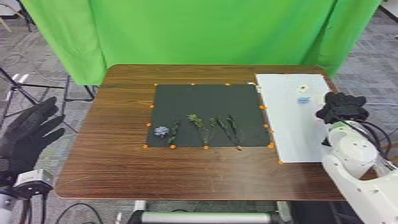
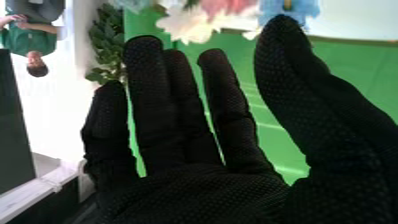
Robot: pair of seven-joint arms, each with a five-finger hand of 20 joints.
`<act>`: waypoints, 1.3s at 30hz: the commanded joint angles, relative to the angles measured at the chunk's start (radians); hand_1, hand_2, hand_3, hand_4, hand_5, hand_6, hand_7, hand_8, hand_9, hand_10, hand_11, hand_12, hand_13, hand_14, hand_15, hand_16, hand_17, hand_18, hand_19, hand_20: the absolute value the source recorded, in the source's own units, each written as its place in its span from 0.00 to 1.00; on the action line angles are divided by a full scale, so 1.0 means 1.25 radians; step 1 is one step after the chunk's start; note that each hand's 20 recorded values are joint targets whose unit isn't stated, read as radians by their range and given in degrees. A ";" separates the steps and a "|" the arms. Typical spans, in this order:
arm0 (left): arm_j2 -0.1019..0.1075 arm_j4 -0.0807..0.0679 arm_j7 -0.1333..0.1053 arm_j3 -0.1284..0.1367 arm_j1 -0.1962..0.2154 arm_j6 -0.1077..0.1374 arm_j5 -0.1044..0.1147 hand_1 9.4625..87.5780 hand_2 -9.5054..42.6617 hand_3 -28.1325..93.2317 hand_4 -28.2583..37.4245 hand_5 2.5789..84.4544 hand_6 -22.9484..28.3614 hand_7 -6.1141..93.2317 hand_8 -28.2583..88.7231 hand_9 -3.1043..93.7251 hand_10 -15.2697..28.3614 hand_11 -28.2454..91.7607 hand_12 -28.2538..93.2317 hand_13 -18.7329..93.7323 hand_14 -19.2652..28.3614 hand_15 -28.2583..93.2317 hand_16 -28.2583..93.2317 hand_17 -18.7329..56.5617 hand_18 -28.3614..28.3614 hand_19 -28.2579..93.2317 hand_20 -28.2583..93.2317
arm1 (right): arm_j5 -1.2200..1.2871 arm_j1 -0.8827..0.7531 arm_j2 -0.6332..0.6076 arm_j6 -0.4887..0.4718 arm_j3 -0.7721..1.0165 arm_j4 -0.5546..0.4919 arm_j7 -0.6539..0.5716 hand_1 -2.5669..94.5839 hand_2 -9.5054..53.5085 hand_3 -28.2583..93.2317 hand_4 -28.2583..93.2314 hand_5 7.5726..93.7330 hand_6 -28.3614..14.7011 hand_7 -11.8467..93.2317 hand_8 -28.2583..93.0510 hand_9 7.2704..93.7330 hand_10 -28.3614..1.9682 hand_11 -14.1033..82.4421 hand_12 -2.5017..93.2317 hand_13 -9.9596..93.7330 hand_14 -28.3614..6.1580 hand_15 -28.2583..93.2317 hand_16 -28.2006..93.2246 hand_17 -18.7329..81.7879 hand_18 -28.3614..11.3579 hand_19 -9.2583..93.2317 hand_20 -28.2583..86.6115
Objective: Arrange flowers
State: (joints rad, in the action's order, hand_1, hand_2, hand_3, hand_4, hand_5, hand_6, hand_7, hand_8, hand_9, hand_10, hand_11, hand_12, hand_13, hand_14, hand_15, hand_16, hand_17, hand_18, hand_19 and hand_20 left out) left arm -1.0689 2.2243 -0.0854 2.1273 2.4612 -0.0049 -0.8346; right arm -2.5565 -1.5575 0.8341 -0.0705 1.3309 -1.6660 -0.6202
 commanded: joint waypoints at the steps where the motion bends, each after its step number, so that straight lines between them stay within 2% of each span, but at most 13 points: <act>1: -0.009 0.007 -0.001 0.000 0.011 0.009 -0.003 0.19 0.07 0.81 0.01 0.21 0.46 0.30 0.14 0.21 0.55 0.33 0.41 0.28 0.65 0.39 0.28 0.10 0.82 0.52 0.31 | -0.011 0.004 -0.008 -0.010 -0.006 0.012 0.018 0.38 0.00 0.95 0.00 0.39 0.58 0.44 0.09 0.42 0.50 0.48 0.28 0.54 0.57 0.72 0.39 0.35 0.26 0.83 0.67; 11: -0.006 0.005 0.002 -0.005 0.005 0.007 -0.004 0.19 0.07 0.81 0.01 0.21 0.46 0.30 0.14 0.21 0.54 0.32 0.41 0.28 0.65 0.39 0.28 0.10 0.82 0.52 0.31 | -0.005 0.015 0.001 0.040 -0.032 0.073 0.053 0.40 0.00 0.95 0.00 0.45 0.62 0.47 0.09 0.51 0.55 0.50 0.27 0.63 0.65 0.70 0.39 0.40 0.27 0.84 0.66; 14: -0.006 0.006 0.001 -0.003 0.007 0.008 -0.004 0.19 0.07 0.80 0.01 0.21 0.46 0.30 0.14 0.21 0.54 0.33 0.41 0.28 0.65 0.39 0.28 0.10 0.82 0.52 0.31 | -0.022 0.014 0.000 0.091 -0.042 0.084 0.062 0.41 0.00 0.94 0.00 0.47 0.65 0.50 0.08 0.54 0.58 0.53 0.28 0.66 0.68 0.69 0.43 0.41 0.27 0.85 0.66; 15: -0.006 0.007 0.000 -0.003 0.009 0.010 -0.003 0.19 0.07 0.80 0.01 0.21 0.46 0.30 0.14 0.21 0.54 0.32 0.41 0.28 0.65 0.39 0.28 0.10 0.82 0.52 0.31 | -0.018 0.015 -0.002 0.114 -0.048 0.086 0.062 0.44 0.00 0.92 0.00 0.48 0.66 0.52 0.07 0.57 0.60 0.53 0.31 0.68 0.72 0.67 0.48 0.42 0.27 0.85 0.66; 17: -0.006 0.007 0.001 -0.001 0.010 0.008 -0.004 0.19 0.07 0.80 0.01 0.21 0.46 0.30 0.14 0.21 0.55 0.32 0.41 0.28 0.65 0.39 0.28 0.10 0.82 0.52 0.31 | -0.019 0.013 0.000 0.163 -0.048 0.091 0.079 0.49 0.00 0.90 0.00 0.51 0.67 0.59 0.19 0.65 0.69 0.44 0.44 0.72 0.78 0.65 0.54 0.44 0.27 0.86 0.67; 19: -0.005 0.005 0.001 -0.001 0.008 0.007 -0.002 0.19 0.08 0.80 0.01 0.21 0.46 0.30 0.14 0.21 0.55 0.33 0.41 0.28 0.65 0.39 0.28 0.10 0.82 0.52 0.31 | -0.013 0.011 0.001 0.188 -0.049 0.088 0.094 0.55 0.00 0.89 0.00 0.59 0.70 0.64 0.25 0.76 0.73 0.44 0.54 0.79 0.79 0.66 0.57 0.48 0.25 0.89 0.69; 21: -0.001 0.004 0.000 -0.001 0.007 0.008 -0.002 0.19 0.08 0.80 0.01 0.21 0.46 0.30 0.14 0.21 0.55 0.33 0.41 0.28 0.65 0.39 0.28 0.10 0.82 0.52 0.31 | -0.013 0.010 0.002 0.182 -0.047 0.078 0.101 0.57 0.00 0.90 0.00 0.66 0.71 0.65 0.26 0.82 0.72 0.45 0.58 0.82 0.75 0.72 0.56 0.51 0.23 0.92 0.72; 27: 0.007 0.000 0.006 -0.004 -0.003 0.000 -0.002 0.19 0.08 0.80 0.02 0.21 0.46 0.30 0.14 0.21 0.55 0.32 0.41 0.28 0.65 0.39 0.28 0.10 0.82 0.52 0.31 | -0.005 0.011 0.007 0.188 -0.051 0.042 0.104 0.56 0.00 0.91 0.00 0.68 0.71 0.64 0.26 0.85 0.72 0.44 0.59 0.83 0.73 0.74 0.55 0.52 0.22 0.93 0.73; 29: 0.009 -0.002 0.007 -0.006 -0.006 0.000 -0.001 0.19 0.08 0.80 0.02 0.21 0.46 0.30 0.14 0.21 0.54 0.32 0.41 0.28 0.65 0.39 0.28 0.10 0.82 0.52 0.31 | 0.007 -0.005 0.008 0.153 -0.037 0.010 0.100 0.56 0.00 0.92 0.00 0.68 0.71 0.64 0.27 0.85 0.72 0.44 0.60 0.83 0.73 0.74 0.56 0.51 0.22 0.92 0.73; 31: 0.008 -0.002 0.007 -0.005 -0.004 -0.001 -0.001 0.19 0.08 0.80 0.01 0.21 0.46 0.30 0.14 0.21 0.54 0.32 0.41 0.28 0.65 0.39 0.28 0.10 0.82 0.52 0.31 | 0.033 -0.028 0.013 0.100 -0.009 -0.029 0.128 0.53 0.00 0.92 0.00 0.62 0.69 0.65 0.27 0.78 0.71 0.43 0.57 0.79 0.74 0.74 0.56 0.49 0.23 0.91 0.73; 33: 0.008 -0.002 0.008 -0.004 -0.003 -0.001 -0.001 0.19 0.08 0.81 0.01 0.21 0.46 0.30 0.14 0.21 0.55 0.32 0.41 0.28 0.65 0.39 0.28 0.10 0.82 0.52 0.31 | 0.061 -0.042 0.021 0.036 0.012 -0.064 0.150 0.48 0.00 0.95 0.00 0.51 0.65 0.57 0.21 0.65 0.67 0.44 0.41 0.73 0.74 0.71 0.55 0.45 0.25 0.89 0.73; 34: 0.007 -0.002 0.010 -0.003 -0.002 -0.002 -0.001 0.19 0.08 0.80 0.01 0.21 0.46 0.30 0.14 0.21 0.55 0.33 0.41 0.28 0.65 0.39 0.28 0.10 0.82 0.52 0.31 | 0.074 -0.044 0.024 0.029 0.011 -0.074 0.149 0.46 0.00 0.96 0.00 0.46 0.62 0.52 0.13 0.56 0.63 0.46 0.32 0.69 0.73 0.71 0.53 0.43 0.25 0.87 0.72; 39: 0.008 -0.002 0.011 -0.005 -0.003 -0.003 -0.001 0.19 0.08 0.80 0.01 0.21 0.46 0.30 0.14 0.22 0.55 0.33 0.41 0.28 0.65 0.39 0.28 0.10 0.82 0.52 0.31 | 0.072 -0.037 0.043 -0.025 0.001 -0.089 0.206 0.38 0.00 0.99 0.01 0.25 0.50 0.38 0.13 0.30 0.54 0.36 0.26 0.58 0.62 0.75 0.41 0.37 0.26 0.84 0.72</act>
State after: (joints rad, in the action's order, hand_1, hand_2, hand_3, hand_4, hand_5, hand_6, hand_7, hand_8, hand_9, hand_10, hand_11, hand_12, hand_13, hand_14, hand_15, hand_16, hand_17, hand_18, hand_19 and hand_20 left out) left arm -1.0591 2.2230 -0.0805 2.1214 2.4515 -0.0040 -0.8350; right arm -2.4484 -1.6086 0.8605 -0.0745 1.3719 -1.7672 -0.4392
